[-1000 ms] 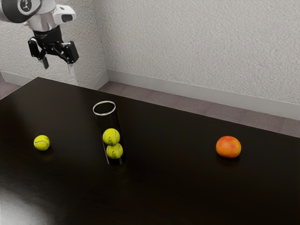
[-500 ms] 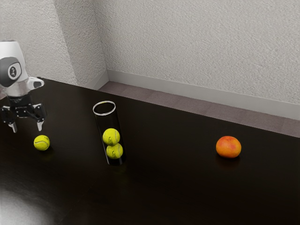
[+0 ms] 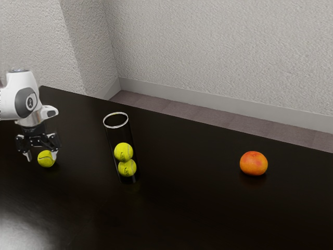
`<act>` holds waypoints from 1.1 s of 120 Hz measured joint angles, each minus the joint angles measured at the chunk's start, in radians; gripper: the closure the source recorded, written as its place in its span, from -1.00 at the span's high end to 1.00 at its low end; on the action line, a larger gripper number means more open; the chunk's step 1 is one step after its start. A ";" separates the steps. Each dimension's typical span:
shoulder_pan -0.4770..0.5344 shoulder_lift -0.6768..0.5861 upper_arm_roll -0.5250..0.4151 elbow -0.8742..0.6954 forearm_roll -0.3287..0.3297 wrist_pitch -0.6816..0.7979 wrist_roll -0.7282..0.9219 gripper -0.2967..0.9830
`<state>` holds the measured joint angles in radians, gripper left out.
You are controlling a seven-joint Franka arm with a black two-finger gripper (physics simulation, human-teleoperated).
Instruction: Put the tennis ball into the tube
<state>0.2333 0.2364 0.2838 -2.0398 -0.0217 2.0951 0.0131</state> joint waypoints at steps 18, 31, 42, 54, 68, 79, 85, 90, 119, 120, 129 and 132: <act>0.019 0.074 0.000 0.057 -0.038 0.039 0.057 0.54; 0.033 0.130 0.000 0.101 -0.073 0.053 0.100 0.54; 0.039 0.162 0.000 0.118 -0.100 0.061 0.134 0.54; 0.047 0.187 0.000 0.143 -0.119 0.066 0.169 0.53; 0.058 0.206 0.000 0.165 -0.132 0.069 0.206 0.54; 0.060 0.216 0.000 0.175 -0.142 0.071 0.231 0.54; 0.065 0.224 0.000 0.183 -0.148 0.071 0.244 0.54; 0.071 0.231 0.000 0.191 -0.152 0.071 0.254 0.54; 0.076 0.264 0.000 0.198 -0.185 0.072 0.307 0.54; 0.077 0.264 0.000 0.198 -0.186 0.072 0.309 0.54; 0.078 0.270 0.000 0.201 -0.192 0.072 0.322 0.54; 0.078 0.274 0.000 0.206 -0.195 0.072 0.327 0.54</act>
<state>0.3112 0.5104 0.2837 -1.8338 -0.2162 2.1670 0.3397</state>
